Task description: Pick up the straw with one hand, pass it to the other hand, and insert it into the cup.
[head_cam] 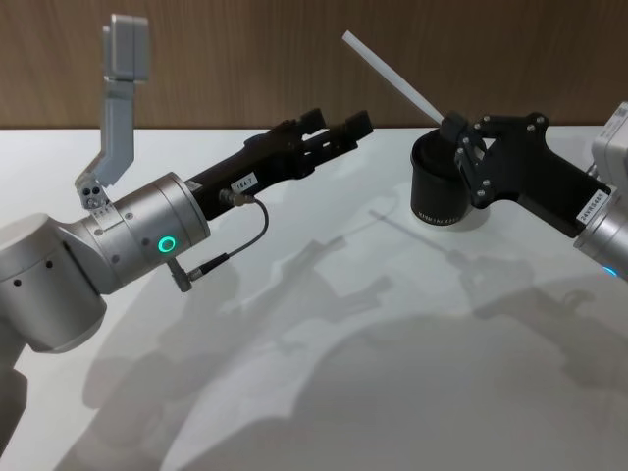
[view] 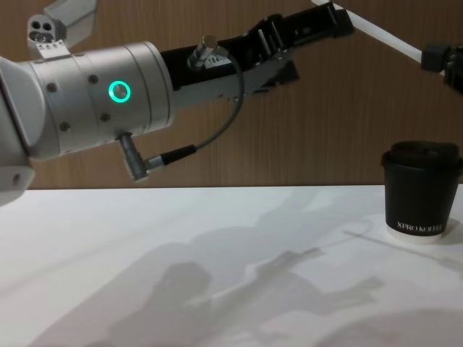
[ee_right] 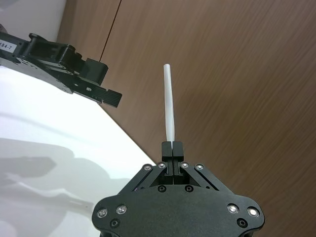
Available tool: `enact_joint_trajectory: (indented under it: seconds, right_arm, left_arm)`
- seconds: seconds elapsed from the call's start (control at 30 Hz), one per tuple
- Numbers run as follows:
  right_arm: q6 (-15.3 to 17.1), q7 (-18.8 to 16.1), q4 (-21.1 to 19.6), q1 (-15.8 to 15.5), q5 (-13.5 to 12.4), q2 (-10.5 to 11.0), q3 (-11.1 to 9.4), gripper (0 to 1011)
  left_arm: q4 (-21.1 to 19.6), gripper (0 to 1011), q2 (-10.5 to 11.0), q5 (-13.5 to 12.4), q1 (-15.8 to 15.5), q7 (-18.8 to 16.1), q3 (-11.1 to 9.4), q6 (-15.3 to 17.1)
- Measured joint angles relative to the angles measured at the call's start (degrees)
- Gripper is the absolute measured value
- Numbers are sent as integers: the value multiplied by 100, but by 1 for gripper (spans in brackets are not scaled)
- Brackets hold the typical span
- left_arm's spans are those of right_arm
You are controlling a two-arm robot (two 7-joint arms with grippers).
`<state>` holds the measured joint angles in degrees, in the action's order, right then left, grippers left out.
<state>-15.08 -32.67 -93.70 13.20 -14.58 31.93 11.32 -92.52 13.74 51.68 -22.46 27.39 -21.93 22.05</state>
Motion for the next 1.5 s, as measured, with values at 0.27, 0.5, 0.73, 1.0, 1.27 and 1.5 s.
enact_joint_trajectory:
  seconds: [0.27, 0.5, 0.73, 1.0, 1.27, 1.5]
  right_arm:
    - [0, 0, 0, 0, 0, 0, 0, 7]
    - [0, 0, 0, 0, 0, 0, 0, 7]
    - [0, 0, 0, 0, 0, 0, 0, 7]
    - [0, 0, 0, 0, 0, 0, 0, 7]
    - [0, 0, 0, 0, 0, 0, 0, 7]
    - [0, 0, 0, 0, 0, 0, 0, 7]
  left_arm:
    - [236, 1003, -184, 265, -103, 16, -1, 81]
    - [450, 1003, -344, 466, -210, 69, 0, 101]
    - [646, 1003, -485, 611, -313, 150, -7, 50]
    - [882, 1003, -629, 807, -428, 248, -12, 37]
    - [1193, 1003, -812, 1043, -554, 337, -13, 74]
    - [1398, 1003, -937, 1209, -630, 389, -26, 117]
